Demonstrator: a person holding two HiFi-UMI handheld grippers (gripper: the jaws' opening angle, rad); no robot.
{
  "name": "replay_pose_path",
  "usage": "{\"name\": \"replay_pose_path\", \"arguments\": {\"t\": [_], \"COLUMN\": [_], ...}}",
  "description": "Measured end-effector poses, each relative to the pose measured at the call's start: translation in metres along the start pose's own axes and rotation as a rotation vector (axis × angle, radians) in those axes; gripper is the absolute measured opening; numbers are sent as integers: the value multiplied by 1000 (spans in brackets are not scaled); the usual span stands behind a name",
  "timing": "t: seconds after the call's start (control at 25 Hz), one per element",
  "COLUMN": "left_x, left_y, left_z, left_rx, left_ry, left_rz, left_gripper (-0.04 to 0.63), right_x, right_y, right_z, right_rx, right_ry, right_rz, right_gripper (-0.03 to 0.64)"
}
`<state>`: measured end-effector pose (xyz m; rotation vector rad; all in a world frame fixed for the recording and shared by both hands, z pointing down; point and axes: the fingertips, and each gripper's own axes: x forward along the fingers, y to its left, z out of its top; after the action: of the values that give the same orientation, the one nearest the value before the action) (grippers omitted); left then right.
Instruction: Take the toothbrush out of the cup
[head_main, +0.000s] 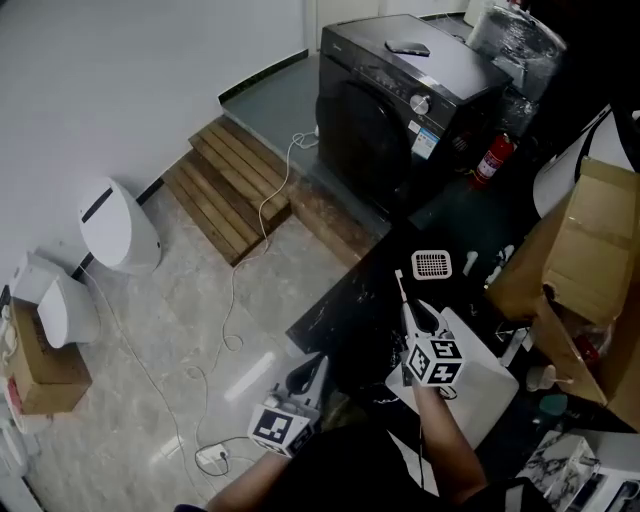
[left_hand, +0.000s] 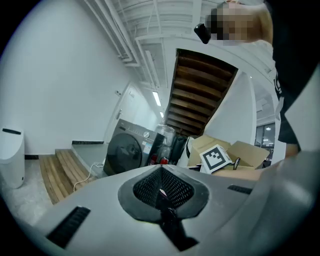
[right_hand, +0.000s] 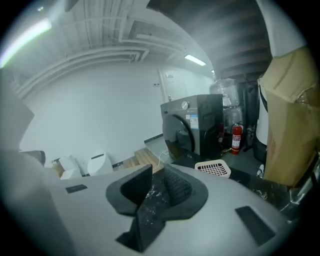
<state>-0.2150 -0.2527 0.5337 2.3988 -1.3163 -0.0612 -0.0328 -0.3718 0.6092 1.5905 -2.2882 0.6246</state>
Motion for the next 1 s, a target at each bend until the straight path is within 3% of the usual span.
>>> {"name": "replay_pose_path", "arguments": {"t": [0.2, 0.28, 0.56, 0.72, 1.0], "left_x": [-42, -58, -87, -94, -90], "left_y": [-26, -35, -49, -68, -106], "left_z": [26, 34, 39, 41, 31], "left_rx": [49, 80, 54, 2, -14], "left_ry": [-83, -117, -158, -172, -142], "left_rz": [-32, -50, -84, -107, -184], "left_gripper": [25, 25, 25, 25, 25], "right_x": [-78, -105, -184, -221, -265], "right_y": [38, 51, 84, 79, 49], "right_z": [32, 36, 19, 6, 12], "right_rx": [2, -10, -92, -100, -65], "right_ry": [-117, -142, -145, -124, -188], "right_rz": [31, 41, 4, -34, -112], "right_gripper": [12, 12, 12, 12, 12]}}
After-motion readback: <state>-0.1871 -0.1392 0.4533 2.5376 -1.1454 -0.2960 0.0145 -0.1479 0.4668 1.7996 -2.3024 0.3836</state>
